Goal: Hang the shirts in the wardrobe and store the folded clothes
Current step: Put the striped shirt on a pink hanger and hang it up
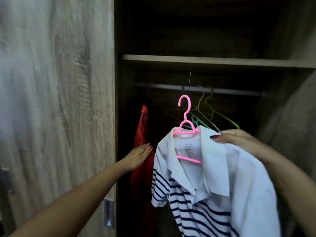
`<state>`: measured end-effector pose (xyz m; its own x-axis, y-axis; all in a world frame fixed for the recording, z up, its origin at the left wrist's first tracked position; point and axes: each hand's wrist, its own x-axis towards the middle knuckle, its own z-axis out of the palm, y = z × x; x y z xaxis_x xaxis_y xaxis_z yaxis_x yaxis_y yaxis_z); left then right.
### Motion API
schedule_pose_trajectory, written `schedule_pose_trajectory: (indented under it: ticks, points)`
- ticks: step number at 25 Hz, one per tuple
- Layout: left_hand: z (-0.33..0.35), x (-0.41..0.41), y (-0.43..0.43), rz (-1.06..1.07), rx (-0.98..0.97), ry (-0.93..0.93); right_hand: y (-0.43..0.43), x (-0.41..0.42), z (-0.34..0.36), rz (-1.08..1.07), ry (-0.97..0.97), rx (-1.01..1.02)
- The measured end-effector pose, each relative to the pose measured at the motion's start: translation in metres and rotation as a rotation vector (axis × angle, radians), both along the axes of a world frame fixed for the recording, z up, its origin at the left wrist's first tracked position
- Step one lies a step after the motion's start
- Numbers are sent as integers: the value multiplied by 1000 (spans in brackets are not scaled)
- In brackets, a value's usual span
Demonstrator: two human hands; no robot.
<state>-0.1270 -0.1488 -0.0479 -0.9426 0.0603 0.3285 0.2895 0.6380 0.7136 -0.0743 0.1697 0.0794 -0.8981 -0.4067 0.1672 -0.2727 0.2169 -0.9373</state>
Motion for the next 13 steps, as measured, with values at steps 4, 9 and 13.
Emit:
schedule_pose_trajectory:
  ticks: [4, 9, 13]
  points:
    - [3, 12, 10, -107, 157, 37, -62, -30, 5, -83, 96, -40]
    - [12, 37, 41, -219, 345, -10, -133, -101, 19, -374, 300, 24]
    - [-3, 45, 53, -244, 260, 72, -172, -142, 25, -407, 345, 76]
